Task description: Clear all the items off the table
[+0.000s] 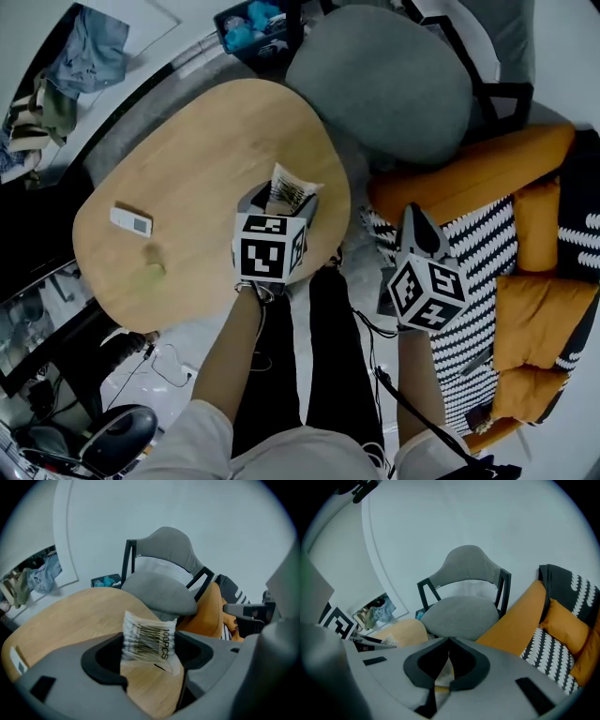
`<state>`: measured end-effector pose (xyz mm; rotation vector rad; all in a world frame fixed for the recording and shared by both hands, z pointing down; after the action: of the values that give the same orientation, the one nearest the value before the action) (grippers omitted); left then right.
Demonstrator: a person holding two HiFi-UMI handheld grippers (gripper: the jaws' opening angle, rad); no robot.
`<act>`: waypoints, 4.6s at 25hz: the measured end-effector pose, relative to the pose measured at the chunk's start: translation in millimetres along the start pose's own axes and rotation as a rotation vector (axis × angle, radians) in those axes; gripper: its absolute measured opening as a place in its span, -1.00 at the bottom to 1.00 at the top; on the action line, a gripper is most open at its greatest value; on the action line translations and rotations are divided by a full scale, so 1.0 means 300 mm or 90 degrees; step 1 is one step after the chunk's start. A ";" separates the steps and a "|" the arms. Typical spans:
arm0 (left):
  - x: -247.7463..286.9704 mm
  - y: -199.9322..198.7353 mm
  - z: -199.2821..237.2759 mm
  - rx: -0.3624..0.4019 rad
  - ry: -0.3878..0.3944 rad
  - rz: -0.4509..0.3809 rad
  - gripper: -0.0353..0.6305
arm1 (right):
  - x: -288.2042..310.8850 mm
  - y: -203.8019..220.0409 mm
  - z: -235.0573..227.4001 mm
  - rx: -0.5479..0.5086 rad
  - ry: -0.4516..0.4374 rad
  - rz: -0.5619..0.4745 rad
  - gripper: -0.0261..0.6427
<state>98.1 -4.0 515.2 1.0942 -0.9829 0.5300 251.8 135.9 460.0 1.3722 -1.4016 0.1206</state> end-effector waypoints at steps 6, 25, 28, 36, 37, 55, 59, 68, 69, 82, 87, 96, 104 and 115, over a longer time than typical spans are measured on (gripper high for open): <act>0.145 -0.195 -0.046 0.036 0.012 -0.008 0.13 | 0.076 -0.105 -0.067 0.013 -0.010 -0.016 -0.85; 0.545 -0.601 0.122 0.118 -0.072 0.014 0.13 | 0.268 -0.269 -0.206 0.054 -0.003 -0.026 -0.85; 0.603 -0.640 0.130 0.131 -0.059 0.015 0.13 | 0.261 -0.266 -0.222 0.056 -0.002 -0.026 -0.85; 0.667 -0.628 0.124 0.126 -0.048 0.025 0.13 | 0.262 -0.266 -0.230 0.059 -0.006 -0.021 -0.85; 0.663 -0.627 0.124 0.126 -0.048 0.022 0.13 | 0.260 -0.267 -0.232 0.061 -0.005 -0.022 -0.85; 0.323 -0.562 0.132 0.005 -0.018 -0.130 0.12 | 0.266 -0.252 -0.069 0.020 0.001 -0.007 -0.85; 0.183 -0.475 0.148 0.018 -0.060 -0.162 -0.18 | 0.251 -0.239 -0.011 0.015 0.005 -0.010 -0.85; -0.115 -0.214 0.247 -0.027 -0.141 -0.185 -0.78 | 0.203 -0.104 0.187 -0.002 -0.013 0.011 -0.85; -0.142 -0.185 0.267 -0.034 -0.149 -0.185 -0.82 | 0.201 -0.082 0.221 -0.006 -0.019 0.015 -0.85; -0.421 0.392 0.485 -0.193 -0.180 -0.155 -0.87 | 0.181 0.322 0.740 -0.114 -0.121 0.109 -0.85; -0.557 0.549 0.583 -0.256 -0.223 -0.168 -0.87 | 0.169 0.452 0.973 -0.190 -0.173 0.145 -0.85; -0.752 0.794 0.709 -0.344 -0.270 -0.191 -0.87 | 0.101 0.672 1.295 -0.278 -0.235 0.180 -0.85; -0.858 0.917 0.772 -0.372 -0.329 -0.188 -0.87 | 0.083 0.769 1.381 -0.305 -0.251 0.197 -0.85; -0.886 1.076 0.831 -0.387 -0.348 -0.125 -0.04 | 0.080 0.829 1.384 -0.309 -0.239 0.212 -0.85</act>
<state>-381.6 -76.3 473.3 0.7711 -1.3736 -0.2480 -175.4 -92.6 465.1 0.7744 -1.8202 -0.2597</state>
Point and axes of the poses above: the fingertips, and each gripper's own axes: x forward along the fingers, z to its left, y out of its underside, the point moved 1 cm from there along -x, backward along the fingers, and after that the axes turned 12 degrees about x, right-handed, at the moved point
